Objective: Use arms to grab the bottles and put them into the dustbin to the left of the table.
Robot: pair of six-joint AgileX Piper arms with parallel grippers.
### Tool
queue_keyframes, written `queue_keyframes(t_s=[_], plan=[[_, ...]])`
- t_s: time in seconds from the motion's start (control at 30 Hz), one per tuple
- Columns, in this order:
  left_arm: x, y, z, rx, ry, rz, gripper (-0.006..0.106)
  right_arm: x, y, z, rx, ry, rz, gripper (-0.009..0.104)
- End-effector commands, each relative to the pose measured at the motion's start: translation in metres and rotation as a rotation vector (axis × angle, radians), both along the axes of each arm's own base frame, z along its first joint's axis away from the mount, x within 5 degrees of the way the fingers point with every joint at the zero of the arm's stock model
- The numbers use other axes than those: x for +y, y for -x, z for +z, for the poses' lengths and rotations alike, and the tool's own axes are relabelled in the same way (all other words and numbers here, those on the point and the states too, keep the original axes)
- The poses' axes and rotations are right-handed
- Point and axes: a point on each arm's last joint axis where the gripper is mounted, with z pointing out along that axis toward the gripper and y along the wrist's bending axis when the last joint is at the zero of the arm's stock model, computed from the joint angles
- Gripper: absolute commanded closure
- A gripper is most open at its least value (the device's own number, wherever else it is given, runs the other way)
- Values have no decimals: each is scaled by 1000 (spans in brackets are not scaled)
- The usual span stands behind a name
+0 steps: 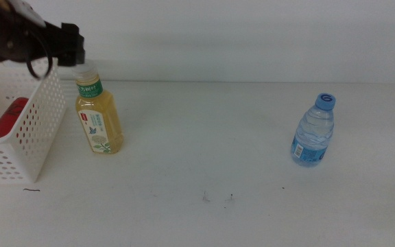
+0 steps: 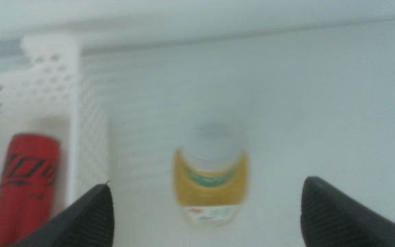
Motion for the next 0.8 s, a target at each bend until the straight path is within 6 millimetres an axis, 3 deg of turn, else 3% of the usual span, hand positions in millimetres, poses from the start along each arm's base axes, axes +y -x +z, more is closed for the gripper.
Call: queue_keyframes(t_s=[0.0, 0.4, 0.77], plan=[[-8, 20, 1, -114, 51, -11, 10, 0, 0, -1, -4, 9, -8, 2], [-3, 97, -34, -252, 112, -43, 10, 0, 0, -1, -4, 9, -8, 2], [6, 131, -95, -494, 147, -35, 10, 0, 0, -1, -4, 9, -8, 2]])
